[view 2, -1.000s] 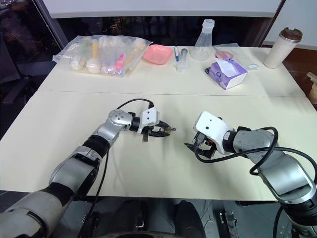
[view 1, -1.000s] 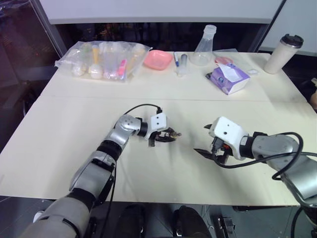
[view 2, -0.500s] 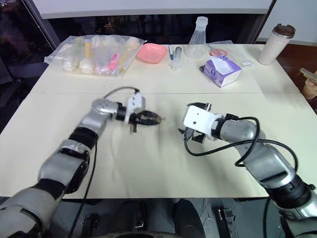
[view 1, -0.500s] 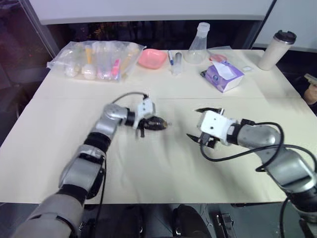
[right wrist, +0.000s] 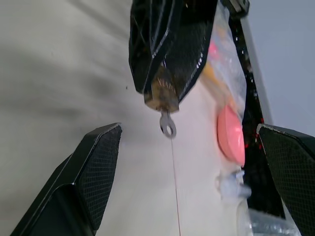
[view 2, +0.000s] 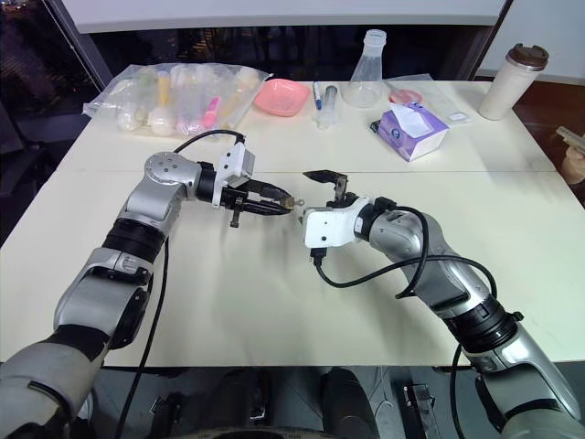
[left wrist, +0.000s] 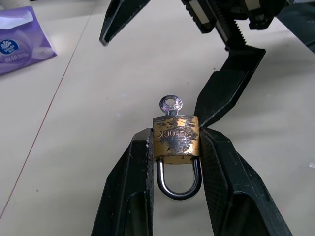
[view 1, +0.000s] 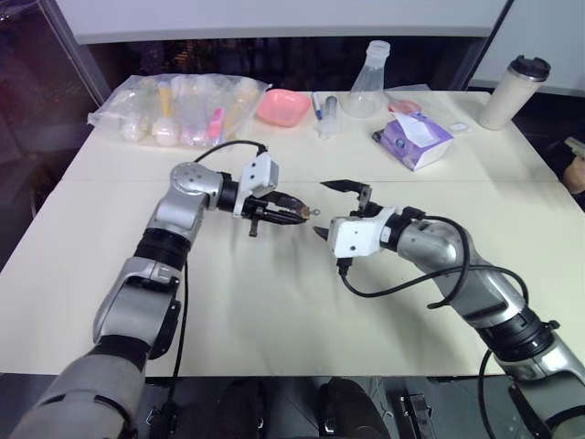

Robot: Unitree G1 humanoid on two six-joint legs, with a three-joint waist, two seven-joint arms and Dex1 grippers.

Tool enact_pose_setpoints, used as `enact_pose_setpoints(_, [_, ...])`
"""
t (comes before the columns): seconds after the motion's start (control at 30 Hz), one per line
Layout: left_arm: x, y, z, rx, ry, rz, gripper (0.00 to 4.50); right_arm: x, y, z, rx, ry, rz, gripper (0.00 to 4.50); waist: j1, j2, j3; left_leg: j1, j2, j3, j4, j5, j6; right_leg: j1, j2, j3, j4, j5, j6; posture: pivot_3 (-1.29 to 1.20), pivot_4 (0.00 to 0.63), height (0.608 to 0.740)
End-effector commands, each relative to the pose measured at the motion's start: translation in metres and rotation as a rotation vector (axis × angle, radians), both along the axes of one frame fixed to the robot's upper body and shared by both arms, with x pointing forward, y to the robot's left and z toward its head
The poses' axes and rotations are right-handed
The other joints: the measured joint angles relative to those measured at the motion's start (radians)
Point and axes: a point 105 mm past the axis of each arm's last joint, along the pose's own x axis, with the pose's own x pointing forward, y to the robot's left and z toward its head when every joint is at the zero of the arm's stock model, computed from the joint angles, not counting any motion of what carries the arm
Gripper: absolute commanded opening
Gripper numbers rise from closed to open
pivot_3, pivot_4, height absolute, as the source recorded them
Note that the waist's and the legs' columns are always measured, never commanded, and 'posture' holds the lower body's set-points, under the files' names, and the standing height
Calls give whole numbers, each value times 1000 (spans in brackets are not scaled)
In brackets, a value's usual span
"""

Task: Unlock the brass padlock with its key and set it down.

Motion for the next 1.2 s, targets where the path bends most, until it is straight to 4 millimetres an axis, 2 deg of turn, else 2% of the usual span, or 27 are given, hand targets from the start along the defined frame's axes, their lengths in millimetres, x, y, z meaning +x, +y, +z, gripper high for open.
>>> enact_pose_setpoints(0.03, [-4,-3,10,-13,-45,-27,736,-2,7,13,3,-55,37,3964,0,0,0,0,0,0,0,0,0,0,0,0,0,0,0,0,150,715])
enact_pose_setpoints(0.1, [-4,-3,8,-10,-47,-27,736,-2,8,13,3,-58,41,3228,0,0,0,0,0,0,0,0,0,0,0,0,0,0,0,0,150,715])
enact_pose_setpoints(0.13, [-4,-3,8,-8,-49,-28,736,-2,8,13,1,-59,42,2580,-1,0,0,0,0,0,0,0,0,0,0,0,0,0,0,0,150,715])
enact_pose_setpoints(0.23, [-4,-2,7,-5,-52,-27,736,-3,8,12,-5,-57,49,1163,-1,0,0,0,0,0,0,0,0,0,0,0,0,0,0,0,150,715])
enact_pose_setpoints(0.3, [-4,-1,5,-1,-54,-25,736,-3,9,12,-5,-56,54,47,-1,0,0,0,0,0,0,0,0,0,0,0,0,0,0,0,150,715])
enact_pose_setpoints(0.53, [-4,0,6,7,-102,-27,736,-4,12,9,3,3,63,17,-1,0,0,0,0,0,0,0,0,0,0,0,1,0,0,0,150,715])
enact_pose_setpoints(0.83, [-4,-7,7,36,-380,-62,736,-9,16,1,70,326,62,17,0,0,0,0,0,0,0,0,0,0,-1,0,1,0,0,0,150,715])
enact_pose_setpoints(0.93, [-4,-8,8,24,-368,-63,736,-7,18,10,73,284,67,17,0,0,0,0,0,0,0,0,0,0,-1,0,1,0,0,0,150,715])
enact_pose_setpoints(1.03, [-3,-5,10,-6,-270,-41,736,-4,18,18,-21,67,90,17,0,0,0,0,0,0,0,0,0,0,-1,0,1,0,0,0,150,715])
enact_pose_setpoints(1.13, [-8,4,11,-11,-80,-49,736,-5,9,14,-141,-142,119,17,0,0,0,0,0,0,0,0,0,0,0,0,1,0,0,0,150,715])
enact_pose_setpoints(1.17, [-11,7,11,-6,-27,-61,736,-7,6,12,-165,-185,136,579,-1,0,0,-1,0,0,0,0,0,-1,0,0,1,0,0,0,150,715])
enact_pose_setpoints(1.2, [-13,9,11,-4,6,-69,736,-9,5,11,-172,-218,150,796,-2,0,0,-1,0,0,0,0,0,-2,0,0,1,0,0,0,150,715])
